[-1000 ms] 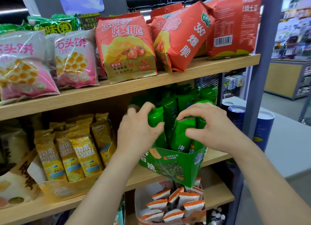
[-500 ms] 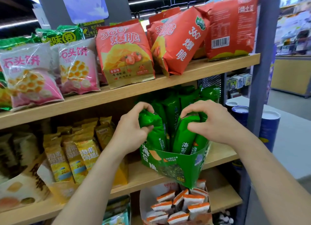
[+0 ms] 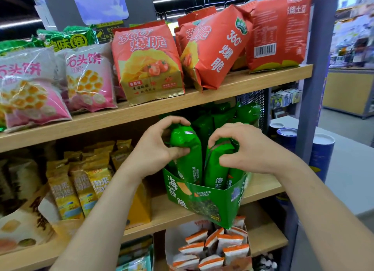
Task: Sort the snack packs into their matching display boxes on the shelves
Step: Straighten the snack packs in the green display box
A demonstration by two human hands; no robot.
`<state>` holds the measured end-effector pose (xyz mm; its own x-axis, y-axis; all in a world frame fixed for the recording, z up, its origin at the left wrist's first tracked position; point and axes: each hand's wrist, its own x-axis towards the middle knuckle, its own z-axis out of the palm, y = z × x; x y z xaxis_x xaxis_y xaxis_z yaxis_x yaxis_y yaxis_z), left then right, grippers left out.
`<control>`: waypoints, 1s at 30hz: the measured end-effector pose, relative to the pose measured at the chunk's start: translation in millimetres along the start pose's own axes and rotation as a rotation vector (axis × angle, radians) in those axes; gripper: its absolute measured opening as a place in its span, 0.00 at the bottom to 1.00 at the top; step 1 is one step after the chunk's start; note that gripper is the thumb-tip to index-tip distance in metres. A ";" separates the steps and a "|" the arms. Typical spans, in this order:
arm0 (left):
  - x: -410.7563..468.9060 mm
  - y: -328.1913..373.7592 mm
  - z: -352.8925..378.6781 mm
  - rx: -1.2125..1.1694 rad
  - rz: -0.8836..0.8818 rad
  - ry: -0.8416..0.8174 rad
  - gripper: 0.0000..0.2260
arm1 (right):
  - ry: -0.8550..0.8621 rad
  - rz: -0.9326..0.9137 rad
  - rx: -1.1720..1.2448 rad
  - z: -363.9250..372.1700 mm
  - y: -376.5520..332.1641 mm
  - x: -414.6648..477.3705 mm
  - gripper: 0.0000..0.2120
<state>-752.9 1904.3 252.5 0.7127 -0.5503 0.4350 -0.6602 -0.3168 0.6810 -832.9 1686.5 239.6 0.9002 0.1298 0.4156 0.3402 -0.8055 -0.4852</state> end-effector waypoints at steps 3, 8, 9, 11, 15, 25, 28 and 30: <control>-0.3 -5.3 9.0 0.215 -0.062 0.228 0.20 | 0.018 0.016 -0.014 0.1 -0.5 -0.8 0.14; -5.1 -8.0 25.8 0.580 0.008 0.444 0.23 | 0.088 0.042 -0.057 5.2 1.4 1.1 0.13; -5.4 -5.9 28.8 0.600 0.020 0.444 0.22 | 0.101 0.048 -0.064 7.2 0.3 1.8 0.13; -5.1 -1.8 34.6 0.647 0.102 0.467 0.21 | 0.119 0.050 -0.069 9.5 -1.5 2.7 0.13; 2.5 19.9 41.1 0.652 0.296 0.709 0.17 | 0.105 0.036 -0.059 9.4 -4.6 2.5 0.12; -2.7 6.4 65.8 0.882 0.063 0.483 0.19 | 0.143 0.111 -0.031 11.3 -12.9 -4.4 0.19; 5.1 12.5 68.9 0.975 -0.106 0.377 0.19 | 0.170 0.133 -0.175 18.7 -21.2 -7.0 0.21; 8.4 17.2 68.9 0.972 -0.144 0.340 0.19 | 0.189 0.178 -0.277 25.7 -26.1 -11.1 0.19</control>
<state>-774.6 1841.0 227.2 0.7293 -0.2586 0.6334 -0.3624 -0.9313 0.0369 -844.8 1721.0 227.9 0.8636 -0.1148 0.4909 0.0731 -0.9350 -0.3472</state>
